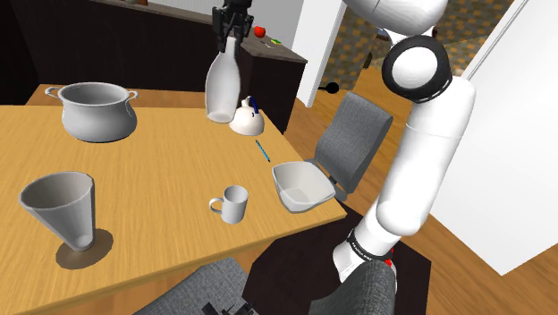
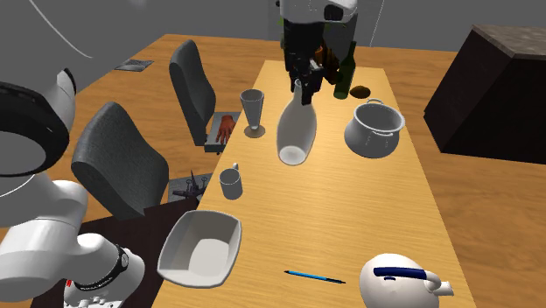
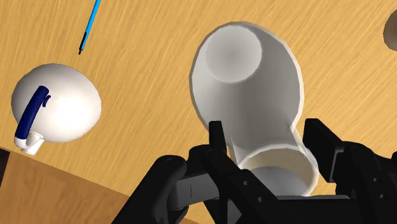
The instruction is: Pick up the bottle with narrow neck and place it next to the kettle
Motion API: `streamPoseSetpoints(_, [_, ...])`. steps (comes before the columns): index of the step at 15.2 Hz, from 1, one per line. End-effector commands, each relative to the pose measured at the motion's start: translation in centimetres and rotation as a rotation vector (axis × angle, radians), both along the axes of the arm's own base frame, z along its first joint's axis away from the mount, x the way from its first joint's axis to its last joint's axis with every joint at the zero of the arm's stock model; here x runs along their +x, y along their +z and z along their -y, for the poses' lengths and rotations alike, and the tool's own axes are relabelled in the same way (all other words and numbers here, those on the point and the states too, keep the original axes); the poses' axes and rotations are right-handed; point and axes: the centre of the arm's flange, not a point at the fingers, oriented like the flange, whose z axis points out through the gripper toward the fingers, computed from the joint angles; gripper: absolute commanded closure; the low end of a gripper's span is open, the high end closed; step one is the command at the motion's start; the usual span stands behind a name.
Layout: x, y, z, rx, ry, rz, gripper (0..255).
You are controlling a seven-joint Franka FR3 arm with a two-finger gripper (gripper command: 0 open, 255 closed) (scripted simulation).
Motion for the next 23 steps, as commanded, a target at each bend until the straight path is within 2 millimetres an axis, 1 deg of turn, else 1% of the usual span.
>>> streamPoseSetpoints(1, [0.8, 0.0, 2.4, 0.0, 0.002, 0.001, 255])
streamPoseSetpoints(15, [4.2, 0.0, 20.6, 0.0, 0.002, 0.001, 255])
streamPoseSetpoints(23, [4.2, -4.2, 20.6, 0.0, 0.002, 0.001, 255])
